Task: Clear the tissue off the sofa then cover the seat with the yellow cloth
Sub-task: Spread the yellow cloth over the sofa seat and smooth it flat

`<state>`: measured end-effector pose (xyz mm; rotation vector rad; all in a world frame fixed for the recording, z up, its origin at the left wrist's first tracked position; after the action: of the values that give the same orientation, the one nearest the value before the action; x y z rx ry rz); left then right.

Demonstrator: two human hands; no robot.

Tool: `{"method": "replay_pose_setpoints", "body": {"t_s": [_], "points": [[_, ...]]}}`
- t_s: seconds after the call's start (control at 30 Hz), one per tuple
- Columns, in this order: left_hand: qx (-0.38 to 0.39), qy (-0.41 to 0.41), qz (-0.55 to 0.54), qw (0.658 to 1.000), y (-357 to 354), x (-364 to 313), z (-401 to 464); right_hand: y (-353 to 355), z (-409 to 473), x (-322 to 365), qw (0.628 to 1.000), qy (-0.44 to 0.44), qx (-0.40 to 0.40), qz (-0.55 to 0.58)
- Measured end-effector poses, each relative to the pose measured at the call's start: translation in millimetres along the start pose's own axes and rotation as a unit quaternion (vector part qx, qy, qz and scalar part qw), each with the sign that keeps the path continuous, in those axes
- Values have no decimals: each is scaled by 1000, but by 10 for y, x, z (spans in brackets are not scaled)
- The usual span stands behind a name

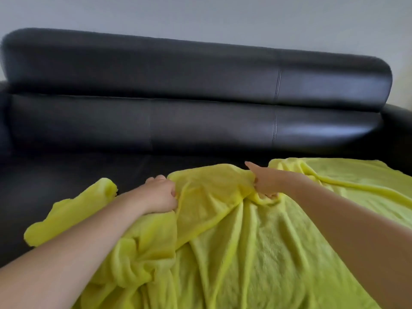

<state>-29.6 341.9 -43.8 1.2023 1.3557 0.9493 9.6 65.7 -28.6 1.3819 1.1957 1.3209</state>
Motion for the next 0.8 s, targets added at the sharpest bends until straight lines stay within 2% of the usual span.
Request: {"method": "replay_pose_setpoints", "body": {"t_s": [0.07, 0.17, 0.2, 0.23, 0.27, 0.3, 0.33, 0.37, 0.4, 0.43, 0.47, 0.5, 0.53, 0.6, 0.63, 0.7, 0.77, 0.8], "points": [[-4, -29, -36, 999, 119, -24, -56, -16, 11, 56, 997, -32, 51, -57], [82, 44, -153, 984, 476, 88, -96, 112, 40, 109, 990, -48, 77, -107], [76, 67, -190, 976, 637, 162, -48, 149, 53, 117, 990, -64, 93, -87], [34, 80, -196, 977, 820, 234, 15, 209, 80, 107, 990, -88, 99, -41], [-44, 83, -147, 985, 1033, 301, 86, 294, 121, 68, 989, -111, 92, 29], [-151, 77, -51, 984, 1251, 356, 171, 412, 184, 33, 984, -124, 71, 109], [-277, 71, 75, 955, 1442, 400, 243, 557, 244, 16, 970, -132, 38, 200], [-378, 71, 229, 894, 1599, 393, 267, 704, 303, 14, 946, -135, -12, 295], [-424, 78, 351, 831, 1711, 327, 283, 849, 350, 19, 915, -132, -80, 373], [-437, 87, 424, 788, 1766, 245, 286, 945, 394, 45, 889, -115, -163, 412], [-450, 82, 436, 775, 1772, 119, 322, 1011, 418, 79, 880, -82, -248, 397], [-468, 63, 410, 780, 1730, -19, 392, 1009, 412, 148, 886, -34, -309, 344], [-495, 27, 356, 792, 1654, -185, 477, 928, 395, 209, 900, 23, -333, 282], [-522, -59, 193, 829, 1359, -523, 668, 556, 453, 201, 940, 103, -285, 159], [-486, -85, 103, 864, 1118, -629, 771, 319, 497, 138, 960, 101, -237, 109], [-336, -91, -48, 936, 434, -695, 1018, -154, 620, -72, 985, 44, -157, 51], [-189, -46, -39, 980, -289, -609, 1134, -480, 684, -214, 991, 4, -134, 20], [-164, -32, -16, 986, -534, -542, 1191, -576, 716, -256, 989, -1, -146, 8]]}}
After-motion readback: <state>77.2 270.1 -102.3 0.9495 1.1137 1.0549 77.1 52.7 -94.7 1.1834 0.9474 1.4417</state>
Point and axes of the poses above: each hand's wrist, its own z-axis towards the middle knuckle, its own y-axis out of the back of the hand, x = y × z, the point moved 2 cm from there along z, towards the middle knuckle, and after that the axes turned 10 degrees about -x, right-handed, at the moved point
